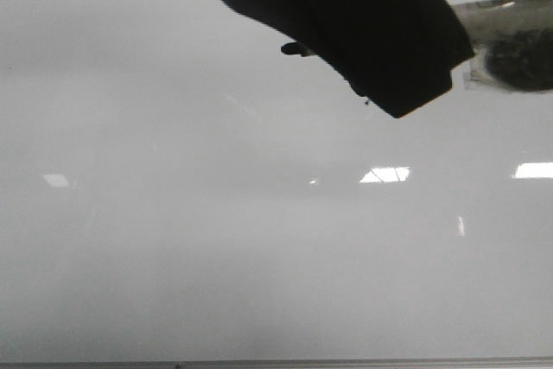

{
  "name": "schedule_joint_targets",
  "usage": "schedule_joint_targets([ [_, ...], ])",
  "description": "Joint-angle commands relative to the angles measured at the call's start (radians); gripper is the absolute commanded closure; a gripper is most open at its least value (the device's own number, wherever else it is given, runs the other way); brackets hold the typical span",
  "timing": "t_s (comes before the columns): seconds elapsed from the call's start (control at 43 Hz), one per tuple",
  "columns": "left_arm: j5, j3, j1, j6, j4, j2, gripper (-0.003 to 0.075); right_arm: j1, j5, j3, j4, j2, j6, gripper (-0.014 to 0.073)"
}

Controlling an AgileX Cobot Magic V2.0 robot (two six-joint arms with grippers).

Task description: Write number 6 on whiteboard

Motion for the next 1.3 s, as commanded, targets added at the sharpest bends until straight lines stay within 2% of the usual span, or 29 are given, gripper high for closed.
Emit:
schedule_joint_targets([
  [0.0, -0.057, -0.034, -0.009, -0.001, -0.033, -0.029, 0.0620, 0.002, -0.045, -0.033, 0.023, -0.012, -0.008, 0.0622],
  [0.093, -0.057, -0.034, -0.009, -0.001, -0.033, -0.029, 0.0655, 0.002, -0.045, -0.033, 0.023, -0.012, -0.008, 0.0498],
  [0.256, -0.057, -0.034, -0.009, -0.001, -0.027, -0.029, 0.0694, 0.000, -0.045, -0.033, 0.023, -0.012, -0.008, 0.0166],
  [0.348, -0.041, -0.034, -0.007, -0.001, 0.006, -0.029, 0.0704, -0.012, -0.033, -0.042, 0.003, -0.024, 0.011, 0.0083],
  [0.441, -0.009, -0.034, -0.007, -0.047, 0.087, -0.029, 0.0714, -0.035, -0.005, -0.071, -0.045, -0.058, 0.075, 0.0085],
  [0.511, 0.025, -0.034, -0.007, -0.149, 0.200, -0.036, 0.0714, -0.064, 0.017, -0.089, -0.110, -0.095, 0.153, 0.0085],
  [0.627, 0.093, -0.035, -0.007, -0.359, 0.426, -0.050, 0.0714, -0.103, 0.018, -0.091, -0.201, -0.158, 0.281, 0.0085],
  [0.674, 0.136, -0.035, -0.007, -0.490, 0.566, -0.058, 0.0714, -0.115, 0.018, -0.091, -0.230, -0.178, 0.317, 0.0085],
  [0.767, 0.246, -0.035, 0.005, -0.720, 0.806, -0.075, 0.0714, -0.122, 0.018, -0.091, -0.251, -0.201, 0.338, 0.0085],
  [0.813, 0.288, -0.035, 0.025, -0.801, 0.868, -0.087, 0.0714, -0.122, 0.018, -0.091, -0.251, -0.204, 0.338, 0.0085],
  [0.906, 0.323, -0.017, 0.121, -0.871, 0.913, -0.126, 0.0714, -0.122, 0.018, -0.091, -0.251, -0.204, 0.338, 0.0085],
  [1.045, 0.258, 0.053, 0.318, -0.935, 0.911, -0.209, 0.0714, -0.122, 0.016, -0.091, -0.251, -0.204, 0.338, 0.0085],
  [1.185, 0.131, 0.166, 0.542, -1.018, 0.909, -0.307, 0.0714, -0.122, 0.016, -0.091, -0.251, -0.204, 0.338, 0.0085],
  [1.278, -0.001, 0.267, 0.691, -1.088, 0.904, -0.368, 0.0714, -0.122, 0.016, -0.091, -0.251, -0.204, 0.338, 0.0085],
])
